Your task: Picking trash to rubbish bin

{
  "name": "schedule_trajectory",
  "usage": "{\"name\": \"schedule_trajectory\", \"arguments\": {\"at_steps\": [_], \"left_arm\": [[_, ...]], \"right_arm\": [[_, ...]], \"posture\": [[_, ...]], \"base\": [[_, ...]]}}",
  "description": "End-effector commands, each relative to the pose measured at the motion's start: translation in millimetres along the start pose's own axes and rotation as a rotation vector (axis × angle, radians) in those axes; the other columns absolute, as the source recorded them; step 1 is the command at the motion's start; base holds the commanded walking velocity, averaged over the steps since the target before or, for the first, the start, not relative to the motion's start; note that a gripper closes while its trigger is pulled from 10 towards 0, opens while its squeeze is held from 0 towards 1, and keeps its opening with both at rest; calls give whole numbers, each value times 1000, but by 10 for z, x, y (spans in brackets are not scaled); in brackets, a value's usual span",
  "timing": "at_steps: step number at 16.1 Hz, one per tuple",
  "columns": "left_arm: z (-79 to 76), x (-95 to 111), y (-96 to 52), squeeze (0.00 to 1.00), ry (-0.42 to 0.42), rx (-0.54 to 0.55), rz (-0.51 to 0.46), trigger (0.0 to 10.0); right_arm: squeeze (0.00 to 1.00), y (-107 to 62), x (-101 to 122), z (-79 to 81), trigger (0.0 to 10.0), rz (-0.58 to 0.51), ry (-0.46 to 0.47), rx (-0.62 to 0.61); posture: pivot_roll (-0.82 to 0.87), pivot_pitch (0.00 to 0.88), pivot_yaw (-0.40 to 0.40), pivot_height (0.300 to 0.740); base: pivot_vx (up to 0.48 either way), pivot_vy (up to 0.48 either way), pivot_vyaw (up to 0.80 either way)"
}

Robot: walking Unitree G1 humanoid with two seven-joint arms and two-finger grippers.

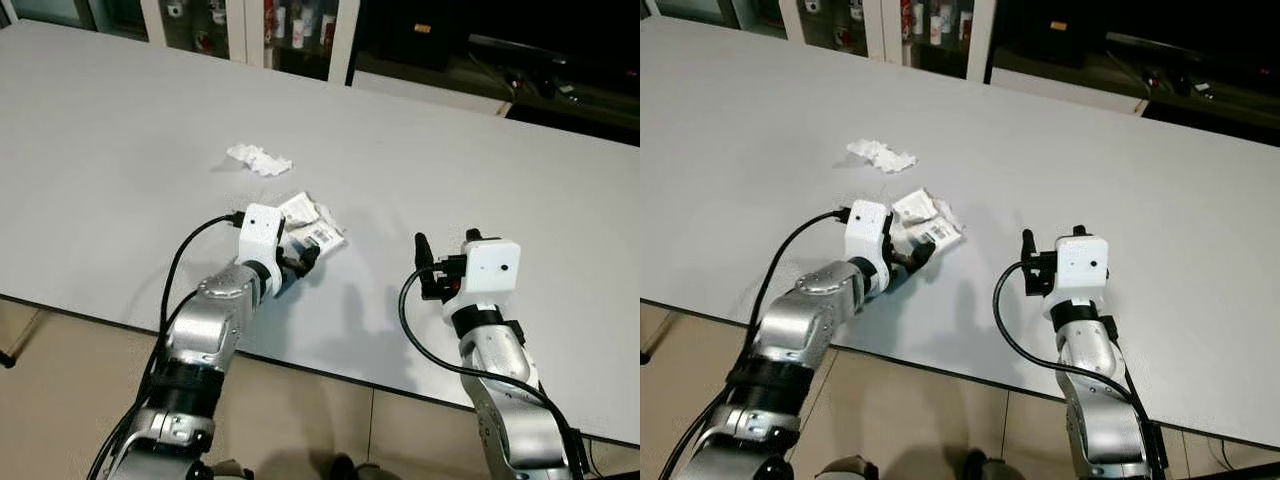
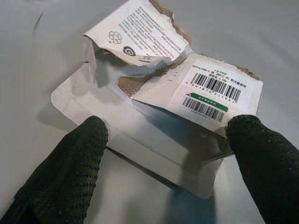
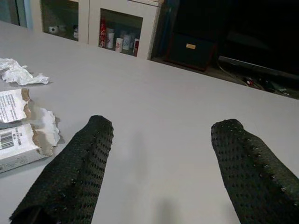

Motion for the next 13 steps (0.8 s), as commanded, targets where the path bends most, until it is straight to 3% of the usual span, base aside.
{"name": "schedule_trajectory", "arguments": {"at_steps": [1,2,7,13], "left_arm": [[-63,-346,24,0,11,-21,132,1059],[-80,-434,25,0,2,-39,153,0],[-77,-757,7,0,46,-81,244,0],[43,-905,-39,0,80,-55,292,0]], "right_arm": [[0,-18,17,-43,10000,-8,-1,-16],[0,-16,23,-50,10000,-10,-2,-19],[0,-25,23,-67,10000,-11,-6,-27],[0,-9,21,-59,10000,-12,-3,-23]], "posture": [[214,93,-111,740],[214,93,-111,740],[207,84,-106,740],[219,82,-105,740]], "base": [[0,0,0],[0,0,0],[0,0,0],[0,0,0]]}}
Point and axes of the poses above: a point about 5 cm out from each wrist's last joint towards the gripper, its own y axis pointing out of the wrist towards the gripper, its own x axis along the axis of the wrist's last joint, z = x × y, the point moved 1 cm from there along y, pointing out of the wrist towards the gripper, and after that the axes turned 15 degrees about y, right-handed, at the moved point
